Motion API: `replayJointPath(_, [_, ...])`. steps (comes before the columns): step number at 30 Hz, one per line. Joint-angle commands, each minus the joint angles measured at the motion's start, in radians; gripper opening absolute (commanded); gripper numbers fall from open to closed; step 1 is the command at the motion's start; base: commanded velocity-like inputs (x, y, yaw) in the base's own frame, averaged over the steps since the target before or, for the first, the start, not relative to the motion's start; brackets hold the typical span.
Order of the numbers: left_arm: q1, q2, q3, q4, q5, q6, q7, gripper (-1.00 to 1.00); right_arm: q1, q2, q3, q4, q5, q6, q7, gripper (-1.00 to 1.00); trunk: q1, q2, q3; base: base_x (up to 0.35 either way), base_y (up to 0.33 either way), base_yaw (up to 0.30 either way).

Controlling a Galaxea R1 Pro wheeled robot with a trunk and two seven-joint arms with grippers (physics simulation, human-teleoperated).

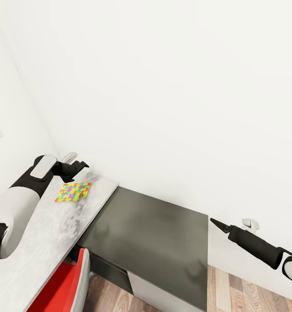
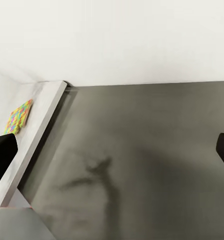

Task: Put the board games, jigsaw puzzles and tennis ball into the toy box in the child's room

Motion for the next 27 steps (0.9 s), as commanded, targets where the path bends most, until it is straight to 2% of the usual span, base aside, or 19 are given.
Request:
replayJointPath(1, [-0.001,0.002,-0.007,-0.002,0.01,0.0,0.009,1.0,-0.005,-0.001,0.008,0.0,-0.011,-0.008,0.006,1.0,0.001,-0.002,-0.002,0.0,0.0,0.0])
replayJointPath(16, [-0.002,0.002,-0.007,-0.001,0.01,0.0,0.009,1.0,-0.006,0.0,0.009,-0.001,-0.011,-0.009,0.007,1.0,0.001,-0.002,-0.002,0.0,0.0,0.0])
replayJointPath(20, [0.013,0.001,-0.004,-0.008,0.005,0.0,-0.009,1.0,0.001,-0.016,0.013,0.001,-0.002,-0.007,0.012,1.0,0.001,-0.002,-0.002,0.0,0.0,0.0])
replayJointPath(27, [-0.002,0.004,-0.004,-0.011,-0.007,-0.018,-0.048,1.0,0.041,-0.056,0.023,0.026,0.022,-0.005,0.017,1.0,0.001,-0.002,-0.002,0.0,0.0,0.0])
